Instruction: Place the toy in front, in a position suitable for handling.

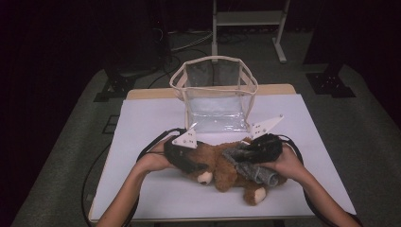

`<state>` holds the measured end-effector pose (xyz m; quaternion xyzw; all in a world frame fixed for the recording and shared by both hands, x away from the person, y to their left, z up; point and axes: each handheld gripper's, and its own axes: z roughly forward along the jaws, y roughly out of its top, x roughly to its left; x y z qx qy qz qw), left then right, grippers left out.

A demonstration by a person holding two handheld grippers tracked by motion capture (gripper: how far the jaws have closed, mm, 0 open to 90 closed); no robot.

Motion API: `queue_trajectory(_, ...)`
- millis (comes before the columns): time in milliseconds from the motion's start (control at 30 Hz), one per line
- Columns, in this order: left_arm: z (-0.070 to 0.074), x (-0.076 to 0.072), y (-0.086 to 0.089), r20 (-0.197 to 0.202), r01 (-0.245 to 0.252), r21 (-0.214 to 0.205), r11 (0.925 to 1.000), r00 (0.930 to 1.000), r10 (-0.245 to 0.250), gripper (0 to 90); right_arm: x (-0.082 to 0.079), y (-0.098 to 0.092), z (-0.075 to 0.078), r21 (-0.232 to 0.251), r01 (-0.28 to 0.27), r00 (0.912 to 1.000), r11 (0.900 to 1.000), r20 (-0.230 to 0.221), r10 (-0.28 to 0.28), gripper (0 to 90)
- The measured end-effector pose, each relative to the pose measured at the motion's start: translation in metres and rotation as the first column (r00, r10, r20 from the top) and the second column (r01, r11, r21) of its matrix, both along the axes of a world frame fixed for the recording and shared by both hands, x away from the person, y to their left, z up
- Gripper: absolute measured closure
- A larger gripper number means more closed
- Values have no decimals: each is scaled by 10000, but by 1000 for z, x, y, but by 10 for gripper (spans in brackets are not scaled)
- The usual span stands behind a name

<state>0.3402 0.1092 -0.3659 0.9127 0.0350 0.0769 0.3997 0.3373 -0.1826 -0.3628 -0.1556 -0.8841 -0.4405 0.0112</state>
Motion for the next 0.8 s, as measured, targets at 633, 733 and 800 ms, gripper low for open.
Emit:
queue_trajectory(633, -5, -25, 9, -352, 408, -145, 9991, 9985, -413, 263, -28, 2, 15, 85, -481, 9969, 9988, 622, 475, 778)
queue_trajectory(733, -5, -29, 11, -279, 503, -128, 9987, 9983, -506, 263, -18, -6, 25, 363, -64, 9976, 9993, 686, 39, 777)
queue_trajectory(800, -5, -32, 12, -242, 513, -174, 9985, 9984, -517, 263, -12, -9, 26, 452, 190, 9976, 9988, 657, -220, 775)
